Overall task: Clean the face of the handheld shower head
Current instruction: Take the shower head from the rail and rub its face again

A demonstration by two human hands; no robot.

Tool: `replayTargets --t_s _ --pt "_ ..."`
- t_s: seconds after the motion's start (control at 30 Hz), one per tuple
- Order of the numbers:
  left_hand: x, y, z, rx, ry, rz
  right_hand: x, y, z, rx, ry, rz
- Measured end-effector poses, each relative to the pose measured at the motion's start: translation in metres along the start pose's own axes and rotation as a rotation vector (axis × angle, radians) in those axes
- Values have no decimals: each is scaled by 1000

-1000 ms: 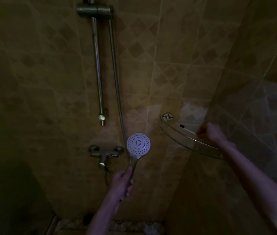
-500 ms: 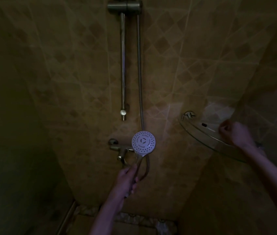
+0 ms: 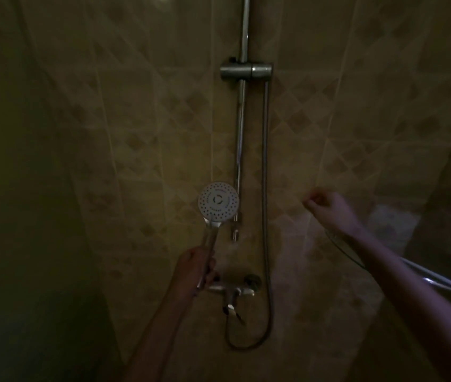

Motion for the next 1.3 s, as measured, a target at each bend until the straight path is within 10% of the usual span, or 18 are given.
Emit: replayTargets --t_s 0.37,0.93,1.3 --pt "-112 -75 37 144 15 -346 88 -115 -27 -154 -193 88" --pt "-167 -112 21 174 43 -358 157 -181 0 -154 -789 -100" --pt "-164 -102 38 155 102 -323 162 -189 4 -341 -631 57"
Point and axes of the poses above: each hand's wrist, its own y-axis away from the middle knuckle, its own z-axis out of the back of the hand, x = y × z, the point moved 1 cm from there along -y, towards the middle knuckle, and after that the axes turned 2 degrees about -y, right-handed, at the moved point
